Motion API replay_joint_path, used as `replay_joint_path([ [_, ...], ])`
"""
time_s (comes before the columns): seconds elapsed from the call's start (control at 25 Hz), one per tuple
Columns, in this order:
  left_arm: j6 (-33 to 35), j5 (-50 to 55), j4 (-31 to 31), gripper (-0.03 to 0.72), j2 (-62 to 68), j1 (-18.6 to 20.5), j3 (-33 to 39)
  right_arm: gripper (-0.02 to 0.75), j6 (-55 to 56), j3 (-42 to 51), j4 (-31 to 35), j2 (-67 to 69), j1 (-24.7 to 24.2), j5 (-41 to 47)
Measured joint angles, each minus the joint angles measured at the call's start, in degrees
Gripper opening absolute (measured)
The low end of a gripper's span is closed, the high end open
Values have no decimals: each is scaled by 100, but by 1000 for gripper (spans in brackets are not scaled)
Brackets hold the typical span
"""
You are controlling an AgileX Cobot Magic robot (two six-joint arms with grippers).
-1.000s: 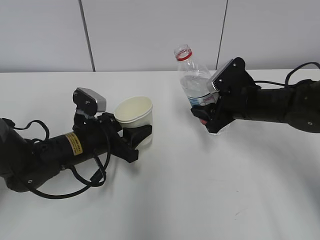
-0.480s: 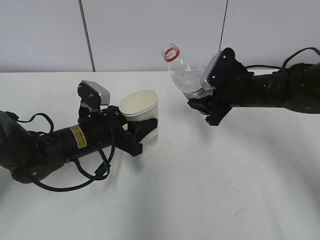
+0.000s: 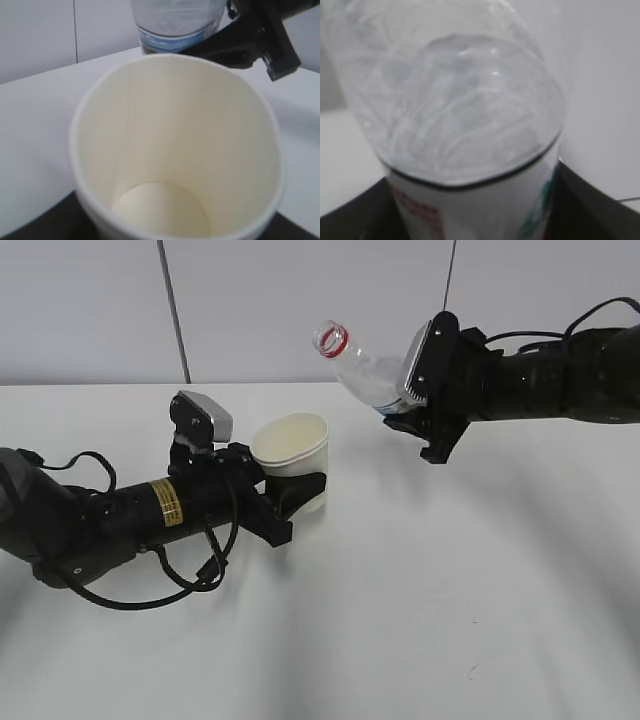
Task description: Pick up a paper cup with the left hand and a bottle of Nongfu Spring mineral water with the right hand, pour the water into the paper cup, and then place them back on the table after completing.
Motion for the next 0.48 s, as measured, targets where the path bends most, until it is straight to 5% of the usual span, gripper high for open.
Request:
replay_joint_path([
  [0.48, -107, 176, 209, 382, 0, -7, -137, 466, 0, -434, -938, 0, 0, 402],
])
